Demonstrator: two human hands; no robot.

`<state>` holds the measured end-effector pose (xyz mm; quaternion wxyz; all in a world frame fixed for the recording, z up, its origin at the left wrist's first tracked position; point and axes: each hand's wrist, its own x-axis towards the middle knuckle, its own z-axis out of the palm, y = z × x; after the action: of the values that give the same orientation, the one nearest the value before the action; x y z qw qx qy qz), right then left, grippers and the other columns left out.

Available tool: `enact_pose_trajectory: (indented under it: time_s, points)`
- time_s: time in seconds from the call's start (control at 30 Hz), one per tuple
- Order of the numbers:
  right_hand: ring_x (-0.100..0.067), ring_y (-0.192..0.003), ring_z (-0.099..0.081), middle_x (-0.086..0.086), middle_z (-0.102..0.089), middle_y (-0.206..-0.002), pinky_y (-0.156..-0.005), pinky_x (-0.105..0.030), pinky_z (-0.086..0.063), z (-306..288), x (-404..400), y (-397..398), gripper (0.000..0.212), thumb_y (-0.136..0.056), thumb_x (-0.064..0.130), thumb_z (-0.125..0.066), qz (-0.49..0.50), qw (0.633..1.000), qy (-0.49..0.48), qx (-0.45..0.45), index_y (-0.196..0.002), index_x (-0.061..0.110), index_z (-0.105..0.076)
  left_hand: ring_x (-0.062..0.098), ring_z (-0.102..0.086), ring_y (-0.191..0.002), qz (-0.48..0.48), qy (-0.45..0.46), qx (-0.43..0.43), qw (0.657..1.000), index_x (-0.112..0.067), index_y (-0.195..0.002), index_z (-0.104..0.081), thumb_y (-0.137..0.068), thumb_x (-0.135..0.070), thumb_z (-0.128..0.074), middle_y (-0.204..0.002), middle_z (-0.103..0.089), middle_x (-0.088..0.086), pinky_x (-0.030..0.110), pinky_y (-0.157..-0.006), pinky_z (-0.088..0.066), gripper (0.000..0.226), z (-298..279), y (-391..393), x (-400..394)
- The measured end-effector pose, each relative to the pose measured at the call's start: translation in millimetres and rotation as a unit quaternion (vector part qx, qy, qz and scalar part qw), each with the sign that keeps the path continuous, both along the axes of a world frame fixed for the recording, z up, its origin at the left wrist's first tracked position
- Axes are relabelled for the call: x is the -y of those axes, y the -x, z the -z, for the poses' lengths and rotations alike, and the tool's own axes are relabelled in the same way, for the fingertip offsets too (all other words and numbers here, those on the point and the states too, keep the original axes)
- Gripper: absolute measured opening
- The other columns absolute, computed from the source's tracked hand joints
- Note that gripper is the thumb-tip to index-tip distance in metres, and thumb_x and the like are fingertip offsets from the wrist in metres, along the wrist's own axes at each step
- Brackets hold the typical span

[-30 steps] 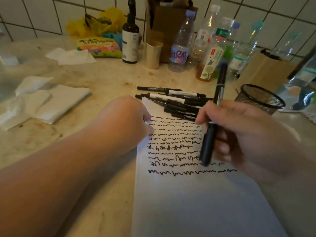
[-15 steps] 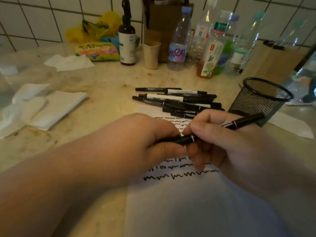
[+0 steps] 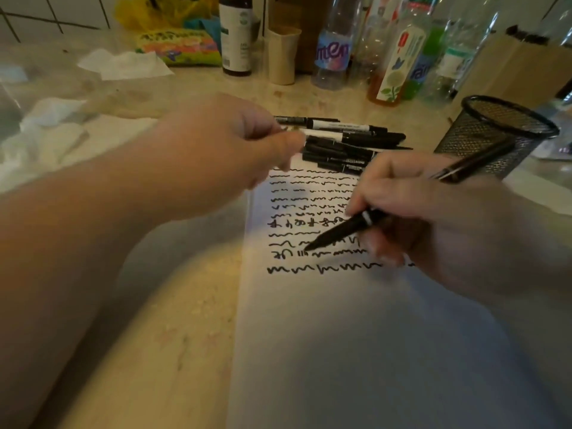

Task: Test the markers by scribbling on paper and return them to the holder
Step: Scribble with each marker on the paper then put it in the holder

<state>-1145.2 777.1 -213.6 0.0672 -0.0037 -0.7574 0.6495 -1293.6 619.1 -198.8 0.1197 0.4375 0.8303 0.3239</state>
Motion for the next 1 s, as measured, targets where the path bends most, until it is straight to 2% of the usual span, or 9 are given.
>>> enact_pose_trajectory:
  time_s: [0.07, 0.13, 0.27, 0.4, 0.57, 0.67, 0.73, 0.83, 1.0]
  points:
    - [-0.018, -0.053, -0.059, -0.006, -0.064, -0.059, -0.045, -0.023, -0.045, 5.0, 7.7, 2.3, 0.019, -0.082, 0.034, -0.064, -0.006, 0.999, -0.027, 0.019, -0.074, 0.020, -0.074, 0.006, -0.052, -0.057, -0.015, 0.053, -0.108, 0.993, -0.032, -0.082, -0.062, -0.078, -0.059, -0.045, -0.065, -0.058, -0.006, 0.022, -0.049, -0.035, 0.033, 5.4, -7.7, -5.1]
    - [-0.018, -0.053, -0.058, -0.006, -0.064, -0.060, -0.046, -0.023, -0.044, 8.3, 12.7, 2.4, 0.020, -0.084, 0.034, -0.065, 0.014, 0.998, -0.055, 0.029, -0.072, 0.021, -0.074, 0.002, -0.052, -0.061, 0.004, 0.083, -0.159, 0.984, -0.035, -0.084, -0.063, -0.074, -0.061, -0.046, -0.068, -0.058, -0.011, 0.020, -0.051, -0.037, 0.032, 12.7, -9.7, -7.8]
    - [-0.018, -0.049, -0.062, -0.009, -0.068, -0.061, -0.042, -0.021, -0.046, 13.4, 16.9, 5.2, 0.009, -0.073, 0.028, -0.069, 0.025, 0.997, -0.051, 0.054, -0.071, 0.022, -0.076, 0.001, -0.057, -0.069, 0.028, 0.139, -0.156, 0.978, -0.039, -0.093, -0.068, -0.075, -0.054, -0.058, -0.075, -0.064, -0.014, 0.017, -0.060, -0.043, 0.025, 22.3, -9.2, -10.2]
    - [-0.018, -0.041, -0.062, -0.010, -0.067, -0.053, -0.039, -0.021, -0.047, 20.4, 25.0, 6.6, 0.009, -0.072, 0.017, -0.067, 0.035, 0.998, -0.033, 0.031, -0.069, 0.010, -0.073, -0.002, -0.056, -0.067, 0.053, 0.118, -0.185, 0.974, -0.040, -0.094, -0.068, -0.062, -0.057, -0.044, -0.075, -0.064, -0.015, 0.013, -0.063, -0.043, 0.044, 25.6, -9.2, -11.1]
    - [-0.019, -0.045, -0.067, -0.007, -0.070, -0.056, -0.043, -0.020, -0.050, 21.9, 29.4, 7.3, 0.022, -0.066, 0.033, -0.069, 0.022, 0.999, -0.039, 0.026, -0.073, 0.013, -0.074, -0.005, -0.049, -0.065, 0.085, 0.119, -0.198, 0.969, -0.038, -0.100, -0.066, -0.061, -0.055, -0.039, -0.075, -0.056, -0.019, 0.009, -0.066, -0.036, 0.051, 23.2, -11.0, -13.0]
    - [-0.024, -0.047, -0.069, -0.010, -0.071, -0.058, -0.044, -0.028, -0.054, 18.7, 34.6, 7.9, 0.016, -0.072, 0.022, -0.077, 0.037, 0.998, -0.030, 0.041, -0.071, 0.007, -0.070, -0.001, -0.044, -0.062, 0.087, 0.139, -0.197, 0.967, -0.037, -0.106, -0.064, -0.064, -0.055, -0.039, -0.072, -0.047, -0.019, 0.007, -0.062, -0.032, 0.052, 20.4, -11.8, -15.5]
    - [-0.026, -0.045, -0.068, -0.011, -0.070, -0.055, -0.043, -0.030, -0.054, 21.7, 34.4, 15.0, 0.016, -0.082, 0.013, -0.075, 0.046, 0.994, -0.055, 0.088, -0.067, 0.009, -0.072, -0.003, -0.043, -0.060, 0.085, 0.148, -0.183, 0.968, -0.037, -0.107, -0.064, -0.065, -0.056, -0.037, -0.069, -0.045, -0.019, 0.008, -0.057, -0.035, 0.053, 18.0, -12.8, -16.5]
    - [-0.018, -0.029, -0.057, -0.006, -0.059, -0.038, -0.033, -0.018, -0.043, 29.1, 28.1, 25.3, 0.059, -0.097, 0.007, -0.055, 0.028, 0.959, -0.101, 0.264, -0.041, 0.017, -0.068, -0.002, -0.047, -0.061, 0.077, 0.151, -0.165, 0.972, -0.033, -0.106, -0.065, -0.072, -0.054, -0.040, -0.072, -0.052, -0.016, 0.005, -0.060, -0.037, 0.047, 17.3, -13.4, -17.4]
    - [-0.017, -0.025, -0.052, -0.005, -0.054, -0.034, -0.029, -0.015, -0.038, 30.3, 26.3, 32.4, 0.063, -0.097, 0.006, -0.052, 0.036, 0.946, -0.128, 0.295, -0.036, 0.016, -0.065, 0.001, -0.049, -0.060, 0.068, 0.127, -0.165, 0.976, -0.032, -0.101, -0.067, -0.074, -0.054, -0.043, -0.073, -0.057, -0.013, 0.007, -0.064, -0.038, 0.043, 19.6, -14.6, -15.3]
